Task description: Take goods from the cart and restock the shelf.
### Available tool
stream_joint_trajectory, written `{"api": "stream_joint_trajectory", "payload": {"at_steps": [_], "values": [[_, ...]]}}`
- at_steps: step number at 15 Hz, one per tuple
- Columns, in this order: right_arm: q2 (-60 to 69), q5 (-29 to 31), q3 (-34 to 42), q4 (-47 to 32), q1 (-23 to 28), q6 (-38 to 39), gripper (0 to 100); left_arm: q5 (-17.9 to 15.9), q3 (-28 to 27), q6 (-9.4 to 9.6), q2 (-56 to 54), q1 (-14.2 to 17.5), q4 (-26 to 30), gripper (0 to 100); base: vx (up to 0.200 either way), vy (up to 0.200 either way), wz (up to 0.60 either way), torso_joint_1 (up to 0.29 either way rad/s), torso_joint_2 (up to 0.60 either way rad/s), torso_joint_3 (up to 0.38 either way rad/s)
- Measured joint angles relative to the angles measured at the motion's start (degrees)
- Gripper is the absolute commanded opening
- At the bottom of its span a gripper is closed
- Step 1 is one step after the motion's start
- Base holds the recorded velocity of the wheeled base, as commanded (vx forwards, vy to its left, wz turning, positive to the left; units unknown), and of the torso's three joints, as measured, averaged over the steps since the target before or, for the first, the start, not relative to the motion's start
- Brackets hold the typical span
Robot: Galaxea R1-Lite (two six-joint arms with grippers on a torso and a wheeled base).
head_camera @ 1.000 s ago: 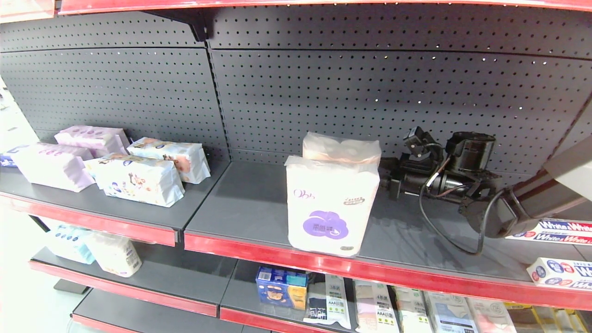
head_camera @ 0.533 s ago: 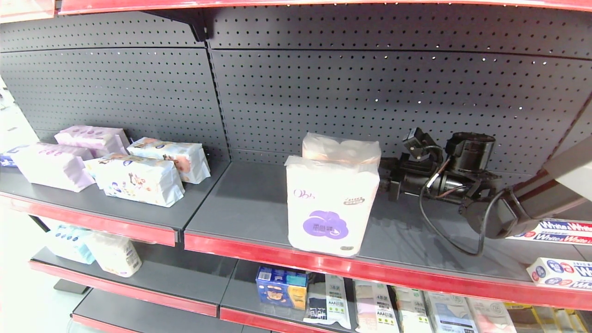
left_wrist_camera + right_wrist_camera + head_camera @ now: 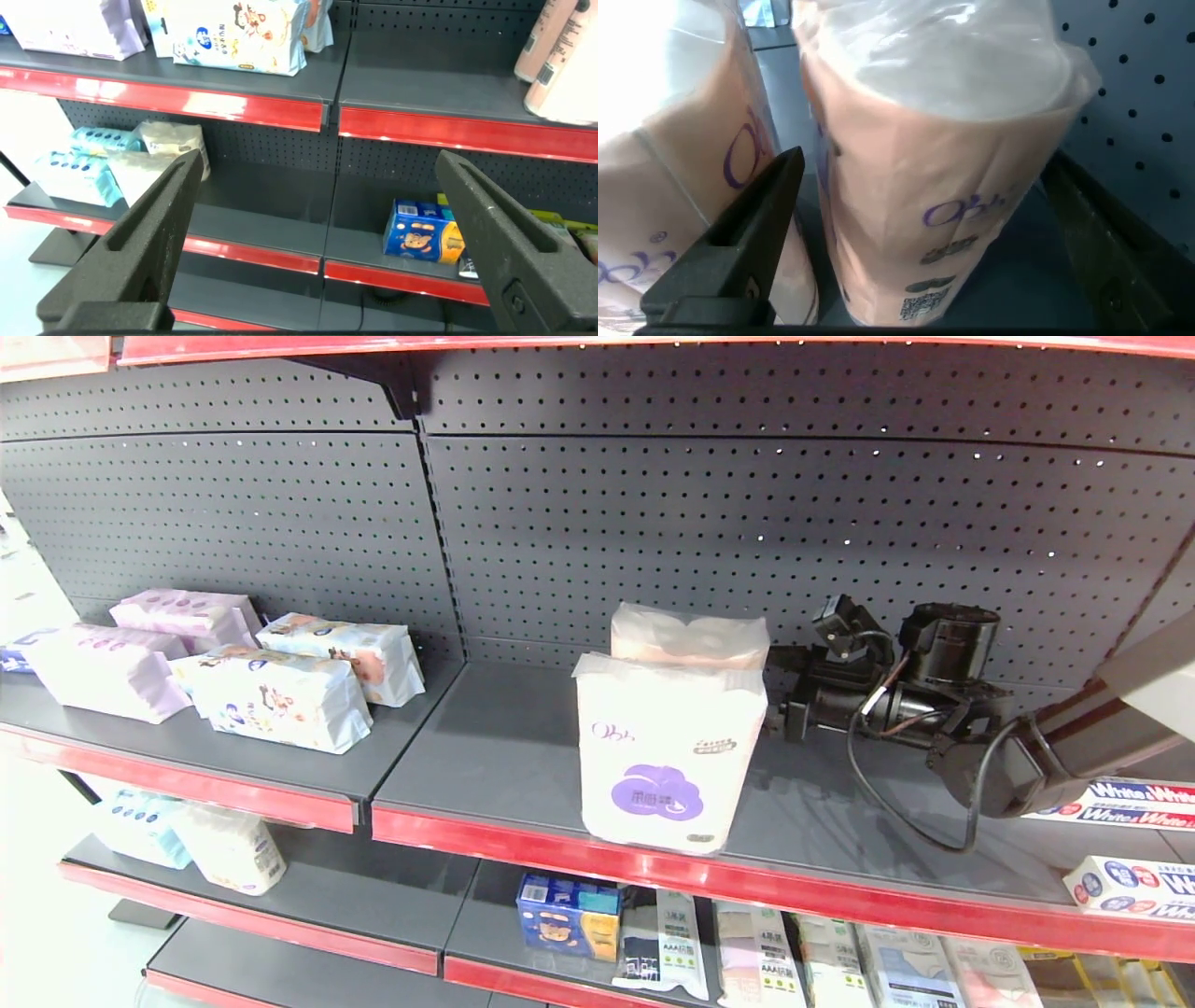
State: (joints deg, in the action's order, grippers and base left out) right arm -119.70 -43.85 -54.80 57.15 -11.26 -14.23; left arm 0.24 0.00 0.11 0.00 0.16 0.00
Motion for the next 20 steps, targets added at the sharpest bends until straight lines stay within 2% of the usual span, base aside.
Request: {"api": "stream_joint_trajectory", "payload": {"at_steps": [20], "values": [[0.9, -0.3, 1.9, -0.9, 5.7, -2.1, 100, 0.0, 0.0, 0.00, 0.0, 0.0, 0.0, 100, 0.000, 0.000, 0.00, 0.000, 0.00, 0.000]]}}
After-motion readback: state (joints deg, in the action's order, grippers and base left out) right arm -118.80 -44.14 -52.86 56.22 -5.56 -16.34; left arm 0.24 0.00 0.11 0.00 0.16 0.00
